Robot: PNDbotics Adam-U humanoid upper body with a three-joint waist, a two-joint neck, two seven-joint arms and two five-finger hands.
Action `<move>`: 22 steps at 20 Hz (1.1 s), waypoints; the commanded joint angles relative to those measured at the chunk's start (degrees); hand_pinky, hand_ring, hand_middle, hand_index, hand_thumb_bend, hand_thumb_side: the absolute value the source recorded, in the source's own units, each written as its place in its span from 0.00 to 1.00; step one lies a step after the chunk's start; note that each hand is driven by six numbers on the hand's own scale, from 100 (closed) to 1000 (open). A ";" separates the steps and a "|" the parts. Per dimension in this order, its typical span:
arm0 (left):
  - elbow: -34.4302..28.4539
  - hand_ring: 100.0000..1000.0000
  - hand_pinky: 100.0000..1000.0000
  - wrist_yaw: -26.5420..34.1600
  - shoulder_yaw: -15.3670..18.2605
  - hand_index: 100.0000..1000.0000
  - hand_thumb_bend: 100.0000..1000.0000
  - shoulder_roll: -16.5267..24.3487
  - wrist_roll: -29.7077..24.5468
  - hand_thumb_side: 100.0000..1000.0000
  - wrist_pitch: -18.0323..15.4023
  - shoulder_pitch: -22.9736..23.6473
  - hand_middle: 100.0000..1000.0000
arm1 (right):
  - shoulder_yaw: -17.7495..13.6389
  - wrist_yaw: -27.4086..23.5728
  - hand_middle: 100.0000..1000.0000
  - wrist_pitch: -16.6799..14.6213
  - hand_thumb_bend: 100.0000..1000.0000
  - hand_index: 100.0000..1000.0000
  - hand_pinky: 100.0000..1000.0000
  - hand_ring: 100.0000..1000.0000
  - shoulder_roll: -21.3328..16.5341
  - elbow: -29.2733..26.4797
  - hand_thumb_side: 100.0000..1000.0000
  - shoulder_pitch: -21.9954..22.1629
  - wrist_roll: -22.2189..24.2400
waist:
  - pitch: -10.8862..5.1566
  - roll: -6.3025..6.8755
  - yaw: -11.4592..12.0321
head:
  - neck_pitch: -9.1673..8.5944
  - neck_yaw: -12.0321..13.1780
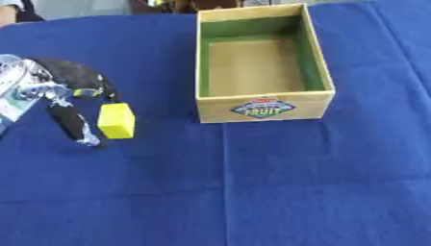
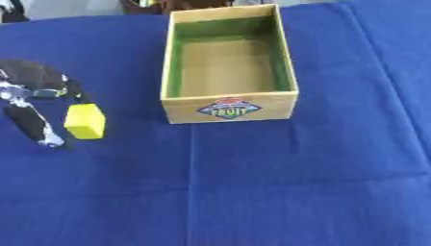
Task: Pick up objects on the table and place them in the box.
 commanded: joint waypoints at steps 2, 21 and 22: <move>0.21 0.61 0.49 -0.03 -0.60 0.84 0.52 1.28 3.48 0.49 0.74 -0.41 0.66 | -0.58 -0.03 0.47 0.16 0.00 0.74 0.68 0.63 -0.86 -1.07 1.00 -0.51 0.02 | -0.97 -0.12 -0.11 | -0.40 0.21; -0.52 0.37 0.16 2.97 -0.01 0.53 0.14 1.02 10.78 0.38 4.86 -0.35 0.38 | -0.82 0.30 0.46 0.59 0.00 0.74 0.68 0.64 -0.54 -1.07 0.99 -0.10 -0.13 | -0.77 -0.09 0.06 | -0.30 0.31; -0.82 0.37 0.16 3.18 0.30 0.52 0.12 1.15 11.11 0.38 5.11 -0.35 0.38 | -0.84 0.31 0.46 0.59 0.00 0.74 0.68 0.64 -0.55 -1.07 0.99 -0.08 -0.18 | -0.80 -0.08 0.07 | -0.29 0.31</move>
